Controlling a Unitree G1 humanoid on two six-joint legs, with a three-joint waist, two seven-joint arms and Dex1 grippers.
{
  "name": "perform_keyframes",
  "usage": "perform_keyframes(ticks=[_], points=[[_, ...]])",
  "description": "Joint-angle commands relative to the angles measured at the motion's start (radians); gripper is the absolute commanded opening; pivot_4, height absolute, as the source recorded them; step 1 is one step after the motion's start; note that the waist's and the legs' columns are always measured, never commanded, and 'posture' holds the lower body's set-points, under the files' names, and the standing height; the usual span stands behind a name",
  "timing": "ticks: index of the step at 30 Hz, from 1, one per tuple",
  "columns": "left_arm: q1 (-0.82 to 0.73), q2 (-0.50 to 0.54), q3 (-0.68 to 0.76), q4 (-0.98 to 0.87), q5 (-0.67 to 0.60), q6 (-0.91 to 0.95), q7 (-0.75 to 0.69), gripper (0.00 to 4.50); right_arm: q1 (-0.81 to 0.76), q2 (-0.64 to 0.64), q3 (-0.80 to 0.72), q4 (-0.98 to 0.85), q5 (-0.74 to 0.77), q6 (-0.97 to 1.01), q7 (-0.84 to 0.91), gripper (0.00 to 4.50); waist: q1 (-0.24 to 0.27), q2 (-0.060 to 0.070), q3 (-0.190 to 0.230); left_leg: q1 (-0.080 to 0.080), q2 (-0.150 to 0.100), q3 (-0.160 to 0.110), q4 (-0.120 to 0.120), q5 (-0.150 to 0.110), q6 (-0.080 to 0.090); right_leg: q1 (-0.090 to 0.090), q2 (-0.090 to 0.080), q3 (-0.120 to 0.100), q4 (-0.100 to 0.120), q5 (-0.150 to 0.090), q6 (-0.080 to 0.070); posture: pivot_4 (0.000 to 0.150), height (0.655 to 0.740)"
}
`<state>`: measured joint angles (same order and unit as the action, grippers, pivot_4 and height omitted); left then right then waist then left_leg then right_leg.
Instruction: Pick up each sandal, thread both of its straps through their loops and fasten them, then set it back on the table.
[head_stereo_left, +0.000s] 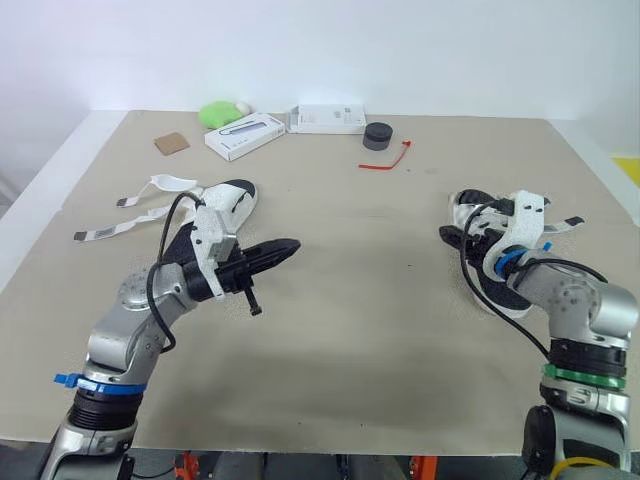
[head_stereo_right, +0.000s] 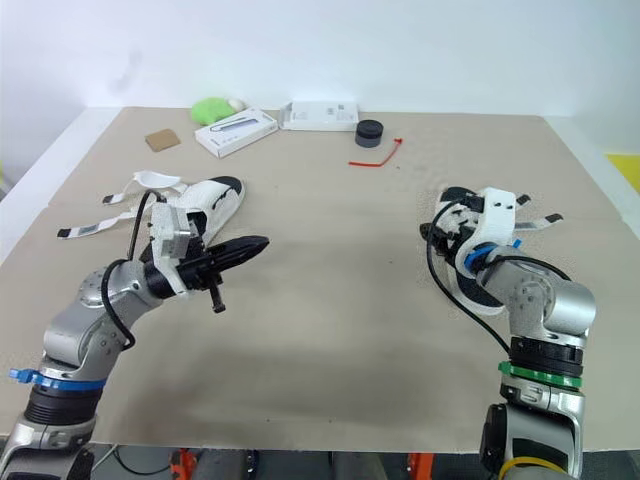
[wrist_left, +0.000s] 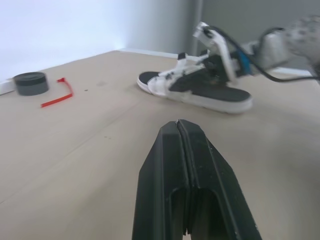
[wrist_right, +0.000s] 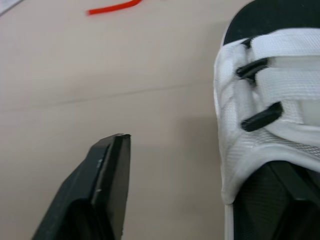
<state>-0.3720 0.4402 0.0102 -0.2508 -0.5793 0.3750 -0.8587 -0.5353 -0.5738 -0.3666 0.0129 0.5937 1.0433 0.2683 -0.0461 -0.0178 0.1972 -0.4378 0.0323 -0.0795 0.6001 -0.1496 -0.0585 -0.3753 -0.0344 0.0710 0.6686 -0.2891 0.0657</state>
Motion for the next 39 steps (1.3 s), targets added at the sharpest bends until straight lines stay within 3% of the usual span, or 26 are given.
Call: perform_keyframes(ticks=[1, 7, 14, 17, 20, 29, 34, 37, 39], points=[[-0.020, 0.004, 0.022, -0.045, -0.028, 0.014, 0.014, 0.00, 0.050, -0.106, -0.054, -0.165, 0.108, 0.074, 0.133, 3.27, 0.002, 0.000, 0.000, 0.000, 0.000, 0.000, 0.000, 0.000, 0.000, 0.000, 0.000, 0.000, 0.000, 0.000, 0.000, 0.150, 0.7400], [-0.024, 0.036, 0.015, -0.045, -0.054, 0.033, -0.054, 0.00, 0.223, -0.275, -0.102, -0.333, 0.217, 0.131, 0.313, 3.27, 0.002, 0.000, 0.000, 0.000, -0.001, 0.000, 0.000, 0.000, 0.000, 0.000, 0.000, 0.000, 0.000, -0.001, 0.001, 0.150, 0.7400], [-0.029, 0.045, 0.034, -0.046, -0.078, 0.053, -0.062, 0.00, 0.258, -0.307, -0.138, -0.371, 0.246, 0.110, 0.344, 3.27, 0.001, 0.000, 0.000, 0.001, 0.000, 0.001, 0.001, 0.002, 0.003, 0.000, 0.000, 0.001, -0.001, 0.000, 0.007, 0.150, 0.7400], [-0.026, 0.049, 0.090, -0.027, -0.097, 0.086, 0.005, 0.00, 0.290, -0.286, -0.207, -0.516, 0.395, 0.066, 0.450, 3.27, 0.002, 0.000, 0.000, 0.000, 0.000, 0.001, 0.001, 0.003, 0.004, 0.000, 0.000, 0.001, -0.001, 0.000, 0.008, 0.150, 0.7400], [-0.029, 0.039, 0.164, 0.032, -0.082, 0.123, 0.141, 0.00, 0.270, -0.220, -0.158, -0.663, 0.543, 0.015, 0.460, 3.27, -0.002, 0.001, 0.000, 0.001, 0.000, 0.001, 0.001, 0.002, 0.004, 0.000, 0.000, 0.001, -0.001, -0.001, 0.009, 0.150, 0.7400], [0.013, -0.027, 0.270, 0.107, -0.021, 0.172, 0.447, 0.00, 0.259, -0.125, 0.044, -0.731, 0.481, -0.133, 0.379, 3.27, 0.004, -0.001, 0.000, -0.001, -0.001, 0.000, 0.002, 0.005, -0.001, 0.001, -0.001, 0.001, -0.002, 0.002, 0.011, 0.150, 0.7400], [0.034, -0.038, 0.264, 0.089, -0.017, 0.189, 0.490, 0.00, 0.262, -0.133, 0.076, -0.712, 0.465, -0.171, 0.377, 3.27, 0.005, -0.001, 0.000, -0.001, -0.001, 0.000, 0.002, 0.005, -0.001, 0.001, -0.001, 0.001, -0.002, 0.005, 0.007, 0.150, 0.7400], [0.048, -0.028, 0.234, 0.069, -0.005, 0.199, 0.478, 0.83, 0.270, -0.140, 0.065, -0.705, 0.465, -0.189, 0.376, 3.35, 0.004, -0.001, 0.000, -0.001, -0.001, 0.000, 0.002, 0.006, -0.002, 0.001, -0.001, 0.001, -0.002, 0.005, 0.007, 0.150, 0.7400], [0.049, -0.019, 0.218, 0.064, 0.008, 0.199, 0.470, 1.81, 0.282, -0.142, 0.067, -0.711, 0.465, -0.199, 0.371, 3.35, 0.004, -0.001, 0.000, -0.001, -0.001, 0.000, 0.002, 0.006, -0.002, 0.001, -0.001, 0.001, -0.002, 0.005, 0.007, 0.150, 0.7400]])
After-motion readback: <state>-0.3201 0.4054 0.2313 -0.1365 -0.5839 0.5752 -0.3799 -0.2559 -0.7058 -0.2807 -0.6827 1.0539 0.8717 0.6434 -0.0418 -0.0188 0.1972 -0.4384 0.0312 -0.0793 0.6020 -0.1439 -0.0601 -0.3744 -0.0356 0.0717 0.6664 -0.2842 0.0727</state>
